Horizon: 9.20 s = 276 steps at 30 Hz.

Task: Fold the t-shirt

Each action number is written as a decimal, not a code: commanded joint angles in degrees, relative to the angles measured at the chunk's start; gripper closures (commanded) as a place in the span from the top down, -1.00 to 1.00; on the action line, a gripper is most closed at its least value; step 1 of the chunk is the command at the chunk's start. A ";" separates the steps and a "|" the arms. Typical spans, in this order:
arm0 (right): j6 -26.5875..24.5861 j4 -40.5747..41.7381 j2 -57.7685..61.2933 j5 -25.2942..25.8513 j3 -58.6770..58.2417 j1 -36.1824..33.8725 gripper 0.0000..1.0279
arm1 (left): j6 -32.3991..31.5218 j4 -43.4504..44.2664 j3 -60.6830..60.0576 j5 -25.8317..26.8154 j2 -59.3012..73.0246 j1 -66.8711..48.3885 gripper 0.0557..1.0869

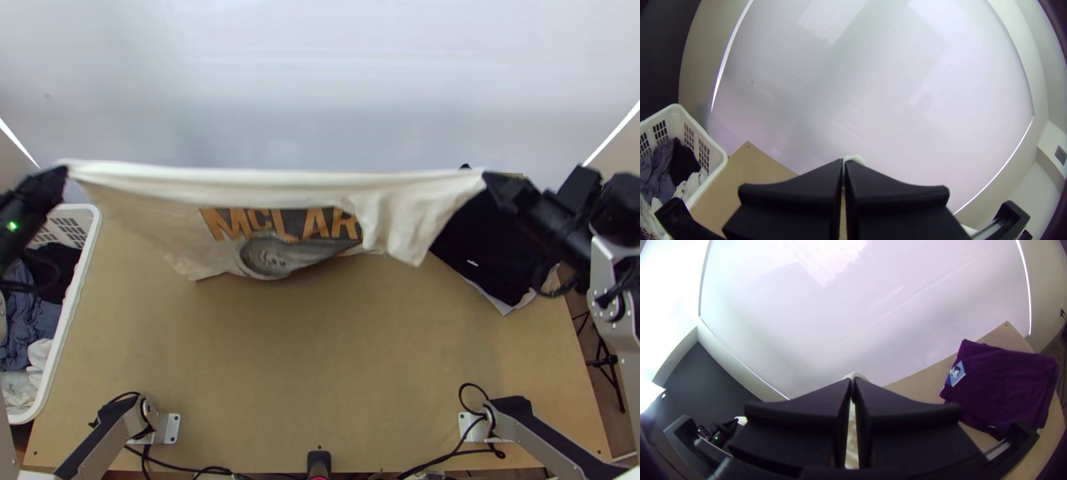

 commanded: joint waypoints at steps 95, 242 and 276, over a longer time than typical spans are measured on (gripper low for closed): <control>0.00 20.13 40.83 10.63 -6.53 6.58 -0.95 | 9.83 26.95 -8.05 -10.94 50.07 -5.87 -0.93; 10.46 -29.35 10.60 12.56 -35.62 40.95 0.29 | 23.01 -0.21 -32.75 -9.71 10.52 -5.78 0.90; 14.77 -14.15 17.19 8.43 -37.47 39.71 -0.34 | 22.66 0.23 -31.17 -11.03 11.31 -7.36 0.90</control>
